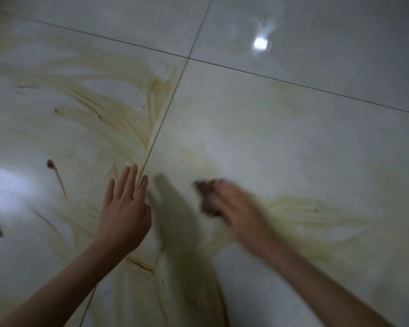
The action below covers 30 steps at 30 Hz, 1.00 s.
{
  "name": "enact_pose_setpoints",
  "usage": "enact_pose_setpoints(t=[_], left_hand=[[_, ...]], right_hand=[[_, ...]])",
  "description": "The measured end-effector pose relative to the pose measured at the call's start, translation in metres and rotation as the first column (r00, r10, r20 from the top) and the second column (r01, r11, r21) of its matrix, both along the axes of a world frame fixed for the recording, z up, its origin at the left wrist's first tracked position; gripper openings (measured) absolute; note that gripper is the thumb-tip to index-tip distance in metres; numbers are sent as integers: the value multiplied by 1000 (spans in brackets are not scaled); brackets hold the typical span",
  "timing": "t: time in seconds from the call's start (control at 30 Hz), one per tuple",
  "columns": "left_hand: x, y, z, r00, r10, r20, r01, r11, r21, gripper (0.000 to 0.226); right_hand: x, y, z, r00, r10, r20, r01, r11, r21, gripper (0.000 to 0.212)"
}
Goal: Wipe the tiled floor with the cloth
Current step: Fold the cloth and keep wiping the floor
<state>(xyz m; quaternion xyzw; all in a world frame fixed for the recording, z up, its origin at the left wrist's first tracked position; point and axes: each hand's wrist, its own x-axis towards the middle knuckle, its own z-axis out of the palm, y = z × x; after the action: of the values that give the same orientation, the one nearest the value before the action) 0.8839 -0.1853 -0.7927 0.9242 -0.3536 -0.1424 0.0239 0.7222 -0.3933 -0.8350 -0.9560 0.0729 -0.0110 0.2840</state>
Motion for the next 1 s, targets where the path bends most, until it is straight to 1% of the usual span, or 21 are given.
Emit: enact_pose_setpoints(t=[0.03,0.07,0.1,0.13,0.17,0.2,0.23,0.27,0.37,0.4,0.43,0.47,0.5,0.57,0.67,0.7,0.77,0.8,0.83,0.93,1.0], left_hand=[[-4,-5,-3,1000,-29,2,29,1000,7,61],[-8,-9,-7,998,-59,2,59,998,29,61],[-14,-12,-10,996,-92,-1,92,994,55,63],[-19,-15,-13,992,-126,-8,126,989,73,63],[-25,-17,-14,988,-155,-19,156,985,79,62],[-31,-20,-15,984,-177,-33,179,981,76,61],[-37,-22,-14,980,-195,-48,198,977,78,60],[-44,-24,-13,977,-204,-59,209,973,96,60],[-61,-31,-4,976,-200,-82,211,964,163,60],[-66,-33,1,978,-191,-87,204,963,177,60],[-70,-36,6,978,-189,-89,203,961,189,61],[-73,-39,13,977,-193,-89,207,958,196,61],[-75,-43,19,975,-203,-90,217,956,196,62],[-78,-52,29,970,-231,-80,242,953,181,62],[-82,-67,40,953,-293,-72,301,942,146,60],[-85,-73,43,947,-313,-73,321,937,137,59],[-92,-85,46,935,-346,-84,354,928,118,58],[-95,-92,47,928,-361,-93,370,923,104,58],[-99,-99,48,921,-378,-99,386,918,90,57],[-111,-123,49,895,-438,-83,444,893,71,56],[-120,-141,46,874,-478,-84,484,871,80,56]], right_hand=[[-10,-38,3,984,-175,-19,173,982,-75,36],[-24,-74,6,947,-320,-10,317,942,-114,38],[-40,-102,8,898,-440,17,438,889,-133,42],[-52,-117,8,829,-560,1,553,818,-160,49],[-61,-118,6,762,-647,-20,635,752,-177,54],[-63,-106,2,734,-678,-18,665,725,-181,58],[-60,-84,-5,744,-669,-10,658,734,-171,62],[-54,-57,-9,777,-630,-10,622,769,-147,64],[-31,13,-6,907,-422,7,421,904,-77,61],[-26,23,2,939,-344,-28,343,939,-26,59],[-23,24,15,955,-283,-90,289,955,68,57],[-24,19,30,961,-244,-128,264,949,170,52],[-27,10,46,959,-248,-138,277,924,265,47],[-44,-14,81,919,-366,-146,394,837,380,37],[-94,-45,124,812,-565,-145,547,649,529,33],[-116,-54,135,755,-638,-152,587,553,591,32],[-162,-67,150,602,-781,-165,631,339,698,30],[-184,-73,155,526,-837,-152,636,268,724,28],[-205,-78,158,455,-882,-125,651,234,722,28],[-266,-99,155,251,-967,-34,768,178,615,29],[-301,-117,145,159,-987,-27,829,119,547,30]])
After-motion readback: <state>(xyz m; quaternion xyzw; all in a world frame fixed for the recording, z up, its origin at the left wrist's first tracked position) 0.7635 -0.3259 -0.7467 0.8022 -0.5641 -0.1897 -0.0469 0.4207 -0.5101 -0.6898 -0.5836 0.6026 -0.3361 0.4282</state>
